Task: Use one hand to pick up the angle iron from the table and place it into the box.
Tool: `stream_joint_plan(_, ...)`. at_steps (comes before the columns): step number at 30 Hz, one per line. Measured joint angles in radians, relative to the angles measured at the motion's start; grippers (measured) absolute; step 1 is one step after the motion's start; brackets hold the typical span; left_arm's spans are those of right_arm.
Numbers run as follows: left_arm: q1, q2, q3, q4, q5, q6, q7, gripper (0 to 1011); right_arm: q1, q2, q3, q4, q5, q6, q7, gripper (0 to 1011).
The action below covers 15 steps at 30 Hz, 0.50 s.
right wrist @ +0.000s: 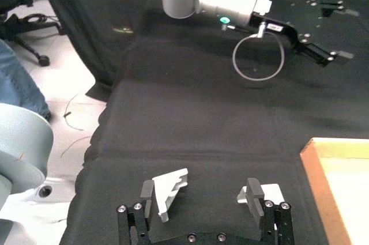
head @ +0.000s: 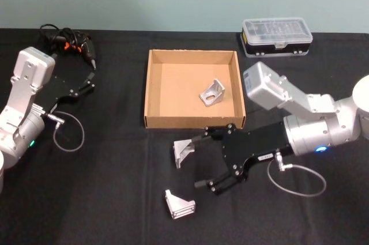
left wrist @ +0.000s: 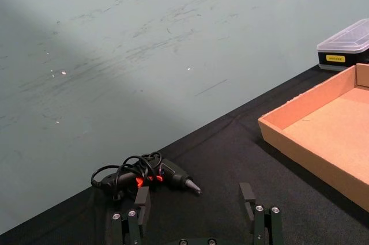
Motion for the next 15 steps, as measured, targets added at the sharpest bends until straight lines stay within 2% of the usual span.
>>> stream_joint_plan(15,0.000,0.000,0.000,0.000,0.000,0.000,0.000,1000,0.021,-0.020,-0.065,0.029,-0.043,-0.010,0.007,1003)
